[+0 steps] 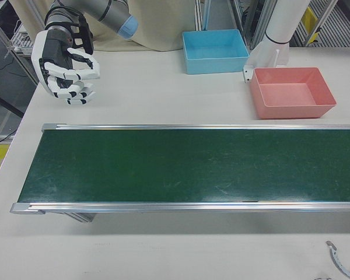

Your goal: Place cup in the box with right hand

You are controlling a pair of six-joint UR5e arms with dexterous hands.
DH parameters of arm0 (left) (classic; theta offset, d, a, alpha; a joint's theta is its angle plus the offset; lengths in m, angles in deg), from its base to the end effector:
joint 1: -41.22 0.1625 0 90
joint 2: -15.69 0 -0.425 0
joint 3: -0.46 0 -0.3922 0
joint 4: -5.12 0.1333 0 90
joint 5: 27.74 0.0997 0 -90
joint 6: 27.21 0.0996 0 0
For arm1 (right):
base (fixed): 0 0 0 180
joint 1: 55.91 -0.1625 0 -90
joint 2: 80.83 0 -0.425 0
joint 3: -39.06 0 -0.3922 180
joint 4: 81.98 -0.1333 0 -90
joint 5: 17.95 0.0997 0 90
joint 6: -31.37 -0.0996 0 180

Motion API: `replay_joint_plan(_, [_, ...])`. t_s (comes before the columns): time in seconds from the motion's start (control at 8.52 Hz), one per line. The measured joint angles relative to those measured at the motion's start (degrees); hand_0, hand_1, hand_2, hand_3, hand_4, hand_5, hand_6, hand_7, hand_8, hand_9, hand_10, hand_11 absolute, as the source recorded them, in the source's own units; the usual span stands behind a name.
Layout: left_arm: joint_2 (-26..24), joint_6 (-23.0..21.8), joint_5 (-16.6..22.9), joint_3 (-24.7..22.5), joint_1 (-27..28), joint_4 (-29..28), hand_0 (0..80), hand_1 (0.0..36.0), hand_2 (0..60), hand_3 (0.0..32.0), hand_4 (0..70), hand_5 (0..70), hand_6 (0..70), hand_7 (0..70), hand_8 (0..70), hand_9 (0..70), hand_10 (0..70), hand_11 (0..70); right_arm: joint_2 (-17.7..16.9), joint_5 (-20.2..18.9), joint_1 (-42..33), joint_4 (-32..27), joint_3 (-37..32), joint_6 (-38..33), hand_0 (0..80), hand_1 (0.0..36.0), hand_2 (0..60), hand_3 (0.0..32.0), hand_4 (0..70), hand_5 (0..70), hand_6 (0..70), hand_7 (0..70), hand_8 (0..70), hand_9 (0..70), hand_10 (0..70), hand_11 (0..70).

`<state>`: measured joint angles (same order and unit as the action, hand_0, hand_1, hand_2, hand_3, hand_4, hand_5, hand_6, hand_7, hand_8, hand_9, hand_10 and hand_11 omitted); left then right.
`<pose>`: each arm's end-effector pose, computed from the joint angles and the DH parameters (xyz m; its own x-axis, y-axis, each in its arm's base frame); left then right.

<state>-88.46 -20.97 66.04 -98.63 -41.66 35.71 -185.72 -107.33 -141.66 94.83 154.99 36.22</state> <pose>-0.0576 -0.5616 0.5314 -0.9745 -0.2012 -0.0994 0.1225 -0.1057 -0.9868 0.1046 -0.4056 0.5703 -0.9959 0.0427 0.0793 -0.0662 0.2496 -0.9661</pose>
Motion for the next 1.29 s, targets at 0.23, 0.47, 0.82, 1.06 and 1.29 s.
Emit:
replay_joint_plan(0.23, [0.00, 0.00, 0.02, 0.01, 0.00, 0.00, 0.0, 0.0, 0.0, 0.0, 0.0, 0.0, 0.0, 0.0, 0.0, 0.0, 0.0, 0.0, 0.03, -0.03, 0.07, -0.05, -0.01, 0.05, 80.0, 36.0, 35.4, 0.0, 31.7, 21.3, 23.1, 70.0, 45.2, 57.6, 35.6, 53.3])
replay_joint_plan(0.47, [0.00, 0.00, 0.03, 0.02, 0.04, 0.00, 0.0, 0.0, 0.0, 0.0, 0.0, 0.0, 0.0, 0.0, 0.0, 0.0, 0.0, 0.0, 0.04, -0.07, 0.12, -0.06, -0.06, 0.12, 80.0, 36.0, 35.5, 0.0, 32.5, 21.4, 23.8, 70.0, 46.1, 59.2, 36.5, 54.5])
replay_joint_plan(0.82, [0.00, 0.00, 0.04, -0.03, 0.03, 0.00, 0.0, 0.0, 0.0, 0.0, 0.0, 0.0, 0.0, 0.0, 0.0, 0.0, 0.0, 0.0, 0.14, -0.09, 0.14, -0.07, -0.13, 0.15, 80.0, 36.0, 36.1, 0.0, 32.8, 21.5, 24.0, 70.0, 46.3, 59.6, 36.8, 54.8])
replay_joint_plan(1.06, [0.00, 0.00, 0.01, -0.02, 0.03, 0.00, 0.0, 0.0, 0.0, 0.0, 0.0, 0.0, 0.0, 0.0, 0.0, 0.0, 0.0, 0.0, 0.17, -0.09, 0.12, -0.07, -0.04, 0.15, 80.0, 36.0, 35.4, 0.0, 32.3, 21.3, 23.5, 70.0, 45.6, 58.3, 35.8, 53.5])
replay_joint_plan(1.29, [0.00, 0.00, 0.00, 0.02, 0.01, 0.00, 0.0, 0.0, 0.0, 0.0, 0.0, 0.0, 0.0, 0.0, 0.0, 0.0, 0.0, 0.0, 0.02, -0.03, 0.07, -0.18, 0.00, 0.21, 80.0, 36.0, 33.0, 0.0, 28.8, 21.4, 22.4, 70.0, 44.6, 56.5, 34.7, 52.2])
